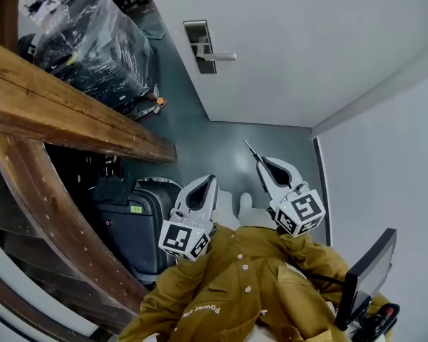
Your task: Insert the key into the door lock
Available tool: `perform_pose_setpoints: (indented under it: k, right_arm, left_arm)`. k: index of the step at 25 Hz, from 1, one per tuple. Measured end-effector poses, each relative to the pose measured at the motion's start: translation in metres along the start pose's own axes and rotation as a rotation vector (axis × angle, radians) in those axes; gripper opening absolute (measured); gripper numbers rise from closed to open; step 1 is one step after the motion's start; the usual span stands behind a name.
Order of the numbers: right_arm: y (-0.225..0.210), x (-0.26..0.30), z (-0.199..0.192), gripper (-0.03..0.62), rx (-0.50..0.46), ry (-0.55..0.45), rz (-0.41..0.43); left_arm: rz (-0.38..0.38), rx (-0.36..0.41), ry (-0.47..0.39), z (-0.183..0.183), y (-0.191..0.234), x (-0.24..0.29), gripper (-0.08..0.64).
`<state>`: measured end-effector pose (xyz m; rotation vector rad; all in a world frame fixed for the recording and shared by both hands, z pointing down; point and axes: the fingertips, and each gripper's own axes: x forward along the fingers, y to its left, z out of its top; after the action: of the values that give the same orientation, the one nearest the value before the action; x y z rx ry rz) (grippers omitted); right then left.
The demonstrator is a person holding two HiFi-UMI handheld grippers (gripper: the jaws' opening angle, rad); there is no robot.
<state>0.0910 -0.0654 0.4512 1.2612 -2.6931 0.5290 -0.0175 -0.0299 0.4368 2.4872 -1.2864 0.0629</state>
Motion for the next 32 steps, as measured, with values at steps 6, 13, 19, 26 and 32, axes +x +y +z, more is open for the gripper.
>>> perform_pose_setpoints:
  k: [6,13,19,26,32]
  right_arm:
    - [-0.009,0.064,0.02,0.029,0.02,-0.009,-0.022]
    - [-0.01,0.128,0.037,0.029,0.036,-0.021,-0.06]
    - [-0.013,0.169,0.039,0.029,0.105,-0.037,-0.041]
    - [-0.035,0.209,0.028,0.029,0.281,-0.06,0.009]
    - [-0.076,0.266,0.007,0.029,0.63,-0.122,0.058]
  left_arm:
    - [-0.046,0.037,0.008,0.033,0.059,0.04,0.002]
    - [-0.126,0.072,0.006,0.067,0.113,0.072,0.002]
    - [-0.144,0.07,0.004,0.073,0.139,0.086,0.002]
    - [-0.114,0.069,-0.024,0.083,0.142,0.087,0.002]
    - [-0.083,0.07,-0.039,0.086,0.148,0.082,0.002]
